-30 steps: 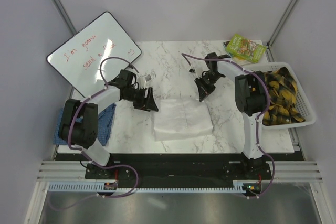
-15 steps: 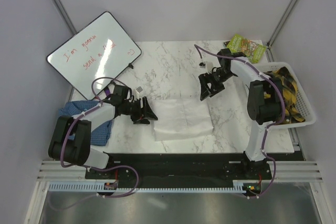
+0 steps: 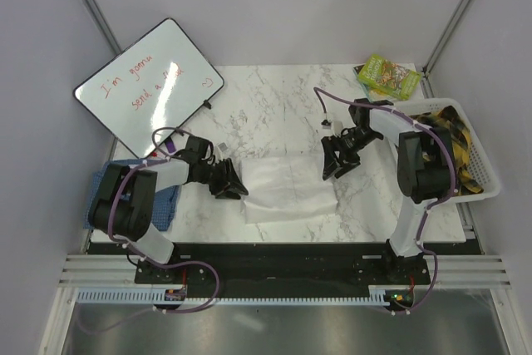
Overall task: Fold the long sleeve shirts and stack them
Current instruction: Fold the shirt
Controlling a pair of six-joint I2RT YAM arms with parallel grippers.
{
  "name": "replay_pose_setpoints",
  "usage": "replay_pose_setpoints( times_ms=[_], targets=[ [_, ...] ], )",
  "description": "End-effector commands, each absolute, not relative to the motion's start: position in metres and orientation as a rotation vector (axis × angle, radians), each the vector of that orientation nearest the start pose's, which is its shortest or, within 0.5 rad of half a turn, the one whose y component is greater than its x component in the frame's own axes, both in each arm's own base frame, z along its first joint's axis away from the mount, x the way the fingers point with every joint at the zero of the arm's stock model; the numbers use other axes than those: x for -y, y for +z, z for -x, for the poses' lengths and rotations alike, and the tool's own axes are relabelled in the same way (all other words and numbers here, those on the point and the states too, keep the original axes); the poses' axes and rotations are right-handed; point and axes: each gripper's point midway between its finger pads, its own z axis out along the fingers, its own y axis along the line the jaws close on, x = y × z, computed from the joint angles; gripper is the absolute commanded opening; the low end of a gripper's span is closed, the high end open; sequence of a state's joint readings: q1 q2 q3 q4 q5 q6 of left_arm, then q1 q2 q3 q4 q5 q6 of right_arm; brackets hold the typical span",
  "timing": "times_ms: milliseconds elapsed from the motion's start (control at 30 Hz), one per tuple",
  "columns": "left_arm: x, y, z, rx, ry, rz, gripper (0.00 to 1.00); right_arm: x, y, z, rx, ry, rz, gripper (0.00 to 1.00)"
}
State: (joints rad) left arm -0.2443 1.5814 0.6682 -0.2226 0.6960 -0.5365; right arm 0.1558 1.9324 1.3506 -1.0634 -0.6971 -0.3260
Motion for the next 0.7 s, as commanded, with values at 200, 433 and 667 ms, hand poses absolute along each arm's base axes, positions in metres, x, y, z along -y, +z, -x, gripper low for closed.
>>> replay_pose_setpoints(
  times_ms=[200,433,667],
  targets=[
    [0.195,0.020,-0.280,-2.781,-1.091,0.134,0.29,-0.152,0.013,-0.313,-2.890,1.041,0.563,0.41],
    [0.187,0.018,-0.332,-2.740,-1.102,0.164,0.06,-0.155,0.021,-0.378,-2.770,0.909,0.552,0.39],
    [0.187,0.024,-0.331,-2.730,-1.163,0.109,0.24,-0.153,0.084,-0.364,-2.642,0.930,0.647,0.63]
  ],
)
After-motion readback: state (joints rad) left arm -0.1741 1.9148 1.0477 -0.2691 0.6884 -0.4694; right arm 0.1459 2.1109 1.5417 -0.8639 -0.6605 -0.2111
